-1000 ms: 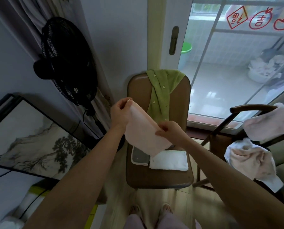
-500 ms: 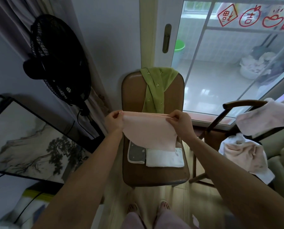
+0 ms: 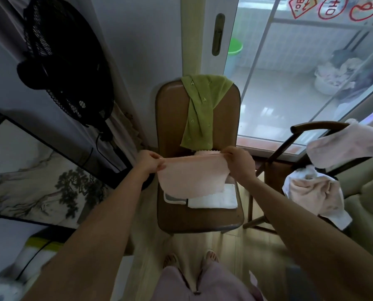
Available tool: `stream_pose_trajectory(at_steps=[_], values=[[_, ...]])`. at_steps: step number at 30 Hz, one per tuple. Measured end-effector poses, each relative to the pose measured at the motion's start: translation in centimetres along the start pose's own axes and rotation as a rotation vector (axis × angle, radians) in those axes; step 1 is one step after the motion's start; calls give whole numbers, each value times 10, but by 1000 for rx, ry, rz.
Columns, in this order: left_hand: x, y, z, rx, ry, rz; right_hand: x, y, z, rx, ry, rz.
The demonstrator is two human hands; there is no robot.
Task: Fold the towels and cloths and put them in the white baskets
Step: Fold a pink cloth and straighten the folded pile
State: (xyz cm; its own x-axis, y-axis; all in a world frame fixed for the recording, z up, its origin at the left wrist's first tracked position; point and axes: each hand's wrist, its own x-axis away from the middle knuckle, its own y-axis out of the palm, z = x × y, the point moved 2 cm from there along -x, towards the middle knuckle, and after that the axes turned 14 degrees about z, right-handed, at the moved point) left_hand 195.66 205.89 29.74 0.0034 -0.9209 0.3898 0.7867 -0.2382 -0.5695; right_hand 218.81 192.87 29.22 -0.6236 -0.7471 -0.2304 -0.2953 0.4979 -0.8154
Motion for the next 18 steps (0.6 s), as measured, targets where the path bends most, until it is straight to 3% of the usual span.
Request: stream_pose_trajectory(at_steps=[2, 5, 13, 18], values=[[1, 5, -2, 61, 2, 83, 4, -1, 4, -65, 37, 80], [8, 14, -15, -10, 35, 195, 9, 10, 9, -79, 80, -71], [16, 49, -83, -95, -248, -102, 48, 23, 52, -139, 306, -206], [19, 81, -120, -31, -299, -92, 72, 52, 85, -141, 412, -311]])
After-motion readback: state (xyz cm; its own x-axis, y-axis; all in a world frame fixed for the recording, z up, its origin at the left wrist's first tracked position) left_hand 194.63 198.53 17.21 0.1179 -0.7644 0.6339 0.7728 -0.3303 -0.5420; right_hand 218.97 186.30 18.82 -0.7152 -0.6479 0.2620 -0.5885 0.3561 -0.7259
